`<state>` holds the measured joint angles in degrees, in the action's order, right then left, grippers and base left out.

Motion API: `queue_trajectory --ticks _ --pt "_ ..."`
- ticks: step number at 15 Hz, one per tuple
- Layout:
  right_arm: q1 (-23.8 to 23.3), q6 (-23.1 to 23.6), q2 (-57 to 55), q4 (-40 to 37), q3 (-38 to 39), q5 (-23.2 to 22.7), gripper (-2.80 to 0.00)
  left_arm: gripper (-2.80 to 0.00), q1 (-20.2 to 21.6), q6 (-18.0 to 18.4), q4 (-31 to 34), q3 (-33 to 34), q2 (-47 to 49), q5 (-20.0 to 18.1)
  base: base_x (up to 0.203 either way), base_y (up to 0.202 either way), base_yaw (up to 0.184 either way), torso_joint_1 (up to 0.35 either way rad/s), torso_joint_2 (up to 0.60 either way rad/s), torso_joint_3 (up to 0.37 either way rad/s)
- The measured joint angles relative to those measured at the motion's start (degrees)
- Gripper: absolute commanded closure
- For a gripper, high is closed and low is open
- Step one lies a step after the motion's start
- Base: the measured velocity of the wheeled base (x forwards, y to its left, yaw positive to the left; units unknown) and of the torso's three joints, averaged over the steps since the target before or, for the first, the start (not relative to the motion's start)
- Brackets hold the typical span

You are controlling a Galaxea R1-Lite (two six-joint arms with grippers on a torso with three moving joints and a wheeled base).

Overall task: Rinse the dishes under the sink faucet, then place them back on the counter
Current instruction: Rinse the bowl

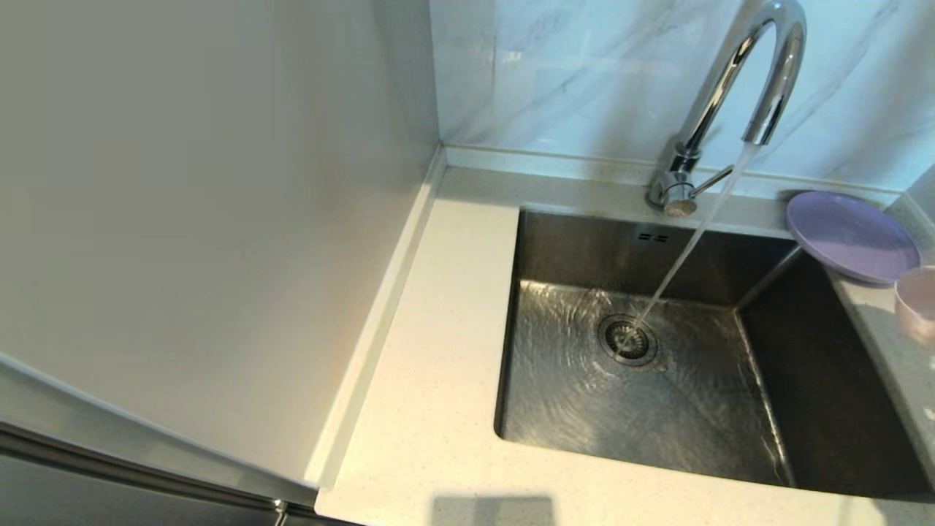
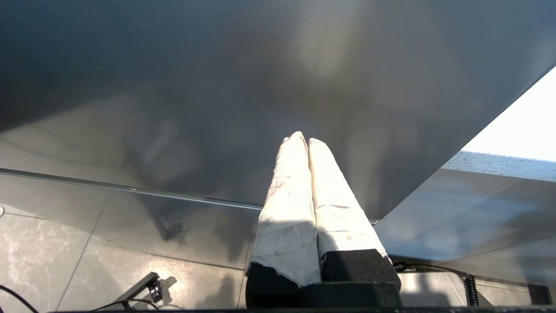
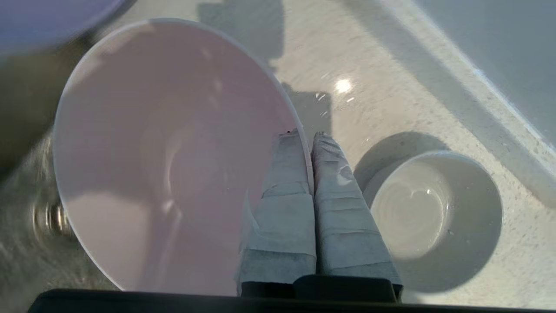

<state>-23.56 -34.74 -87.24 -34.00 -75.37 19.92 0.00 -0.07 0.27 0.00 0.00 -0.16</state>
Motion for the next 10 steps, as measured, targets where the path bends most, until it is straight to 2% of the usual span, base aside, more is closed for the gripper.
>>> queue_trajectory --ticks 3,6,10 --pt "11.0 8.2 6.6 -0.8 5.2 0.0 0.00 0.00 0.0 0.0 0.0 0.0 0.0 0.0 0.000 0.000 0.000 0.000 0.00 0.000" --pt "20.3 11.9 11.2 -0.9 7.1 2.1 0.00 0.00 0.0 0.0 0.0 0.0 0.0 -0.1 0.000 0.000 0.000 0.000 0.00 0.000" --pt "25.0 13.6 10.3 -0.4 6.3 7.6 0.00 0.00 0.0 0.0 0.0 0.0 0.0 0.0 0.000 0.000 0.000 0.000 0.00 0.000"
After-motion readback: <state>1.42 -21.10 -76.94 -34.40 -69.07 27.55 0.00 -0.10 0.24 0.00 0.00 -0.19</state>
